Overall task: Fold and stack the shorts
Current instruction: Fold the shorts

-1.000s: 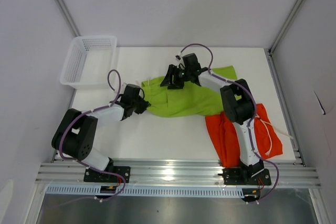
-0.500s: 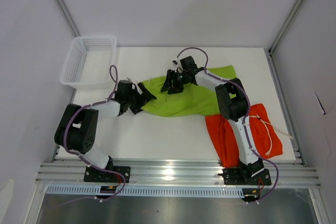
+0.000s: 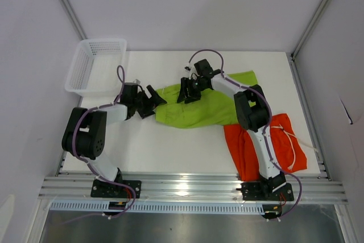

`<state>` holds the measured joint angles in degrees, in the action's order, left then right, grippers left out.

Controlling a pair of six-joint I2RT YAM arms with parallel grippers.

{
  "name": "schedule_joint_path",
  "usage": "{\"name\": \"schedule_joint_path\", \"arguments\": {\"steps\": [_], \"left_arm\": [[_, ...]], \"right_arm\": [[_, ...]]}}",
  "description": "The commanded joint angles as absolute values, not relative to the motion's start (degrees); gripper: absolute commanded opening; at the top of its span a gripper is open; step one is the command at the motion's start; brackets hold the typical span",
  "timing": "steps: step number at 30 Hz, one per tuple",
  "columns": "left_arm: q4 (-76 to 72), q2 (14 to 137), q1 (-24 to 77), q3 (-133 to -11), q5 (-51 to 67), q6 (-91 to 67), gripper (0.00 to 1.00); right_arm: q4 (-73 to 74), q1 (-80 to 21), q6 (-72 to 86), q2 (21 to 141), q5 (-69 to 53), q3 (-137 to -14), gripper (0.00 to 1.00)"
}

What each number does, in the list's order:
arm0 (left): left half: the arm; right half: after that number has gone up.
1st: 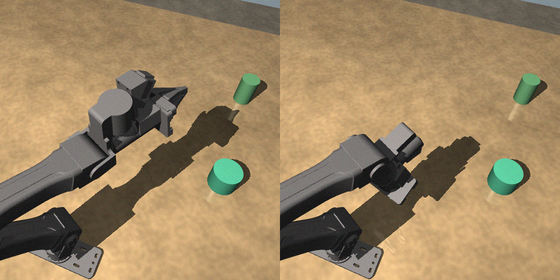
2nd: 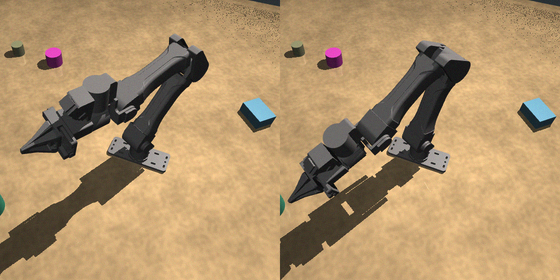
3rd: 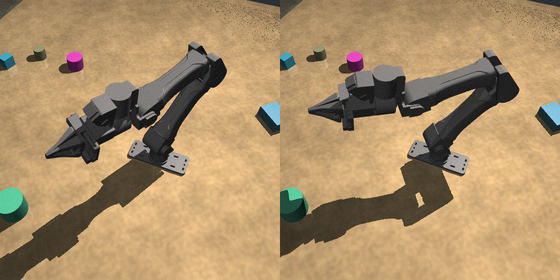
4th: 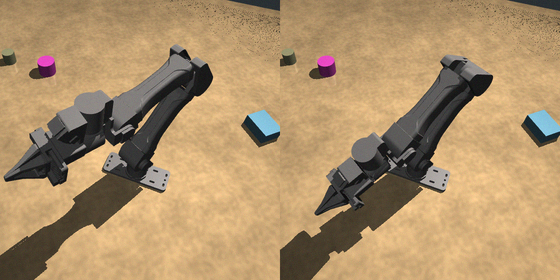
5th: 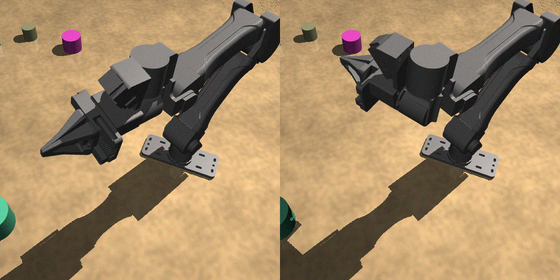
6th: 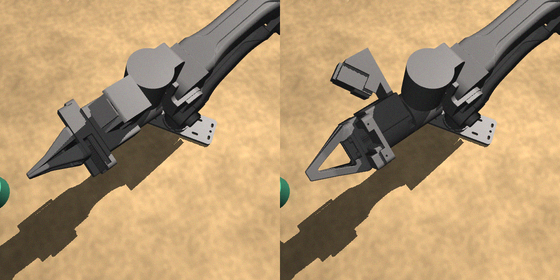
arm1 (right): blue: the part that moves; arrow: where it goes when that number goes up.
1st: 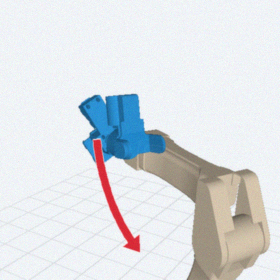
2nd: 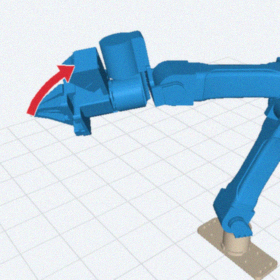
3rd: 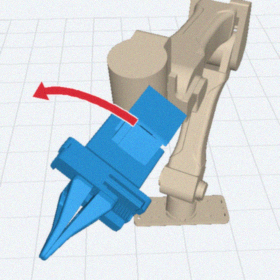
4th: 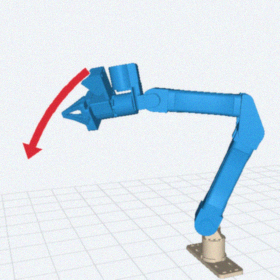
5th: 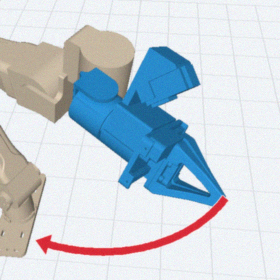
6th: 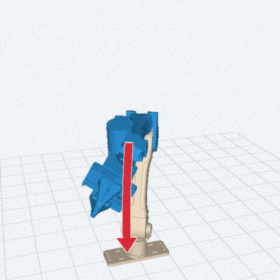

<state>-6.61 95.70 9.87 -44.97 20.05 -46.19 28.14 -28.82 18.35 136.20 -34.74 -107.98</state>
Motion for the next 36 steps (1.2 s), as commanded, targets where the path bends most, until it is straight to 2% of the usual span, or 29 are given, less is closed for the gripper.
{"name": "schedule_joint_path", "arguments": {"steps": [1,6,11,17,22,29,36], "left_arm": [[-4.92,97.47,9.23,-46.50,21.00,-43.33,0.95],[-7.46,99.22,9.23,-44.39,22.58,-44.29,0.95],[-14.84,98.19,9.67,-36.76,24.79,-50.44,0.95],[-14.42,96.42,10.28,-34.19,20.65,-53.17,0.94],[-8.18,94.31,11.25,-34.89,17.41,-53.00,0.94],[-3.70,90.36,11.34,-31.64,17.41,-54.49,0.93],[-10.10,93.95,11.69,-31.73,19.60,-58.09,0.92]], "right_arm": [[34.81,-29.27,14.42,137.90,-31.81,-108.28,0.56],[34.54,-29.18,14.59,137.72,-32.78,-108.11,0.56],[33.31,-28.83,15.64,137.64,-33.22,-108.19,0.56],[33.22,-29.18,16.26,137.55,-32.96,-108.46,0.56],[33.57,-29.18,16.08,137.46,-31.91,-108.19,0.56],[33.66,-29.18,16.61,137.64,-31.99,-109.42,0.56],[33.75,-29.79,16.96,137.90,-31.91,-110.21,0.56]]}}
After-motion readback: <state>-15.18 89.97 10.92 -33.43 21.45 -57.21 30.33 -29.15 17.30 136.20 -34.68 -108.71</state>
